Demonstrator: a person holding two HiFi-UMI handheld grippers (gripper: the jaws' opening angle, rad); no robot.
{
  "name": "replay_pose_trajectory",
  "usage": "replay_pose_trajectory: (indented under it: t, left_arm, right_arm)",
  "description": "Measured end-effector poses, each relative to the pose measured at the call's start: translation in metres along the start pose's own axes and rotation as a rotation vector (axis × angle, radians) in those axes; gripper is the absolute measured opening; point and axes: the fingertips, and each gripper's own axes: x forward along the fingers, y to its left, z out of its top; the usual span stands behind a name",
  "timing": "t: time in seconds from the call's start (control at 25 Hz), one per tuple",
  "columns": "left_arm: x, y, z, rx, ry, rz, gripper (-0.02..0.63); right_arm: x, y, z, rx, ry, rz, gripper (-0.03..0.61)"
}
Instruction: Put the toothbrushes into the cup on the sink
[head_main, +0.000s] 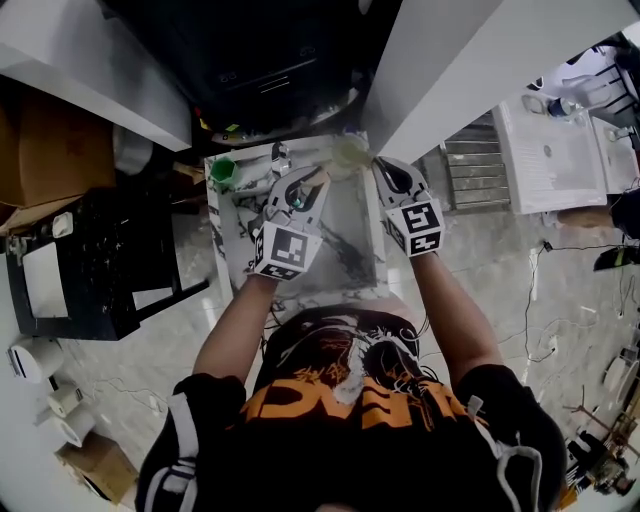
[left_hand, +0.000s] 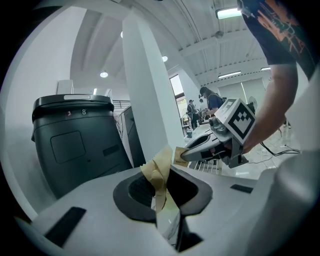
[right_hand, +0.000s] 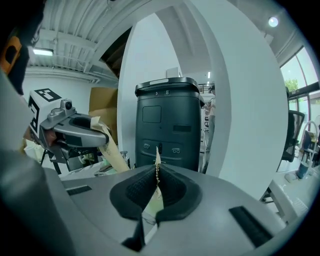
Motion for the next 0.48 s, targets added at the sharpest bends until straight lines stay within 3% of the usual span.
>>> replay_pose_trajectory:
  t: [0.48]
  left_arm:
    - [0.012, 0.001, -0.02, -0.032, 0.021, -0.006, 0.074]
  right_arm:
    - [0.03, 0.003, -0.018, -0.018, 0.043, -0.009, 0.017]
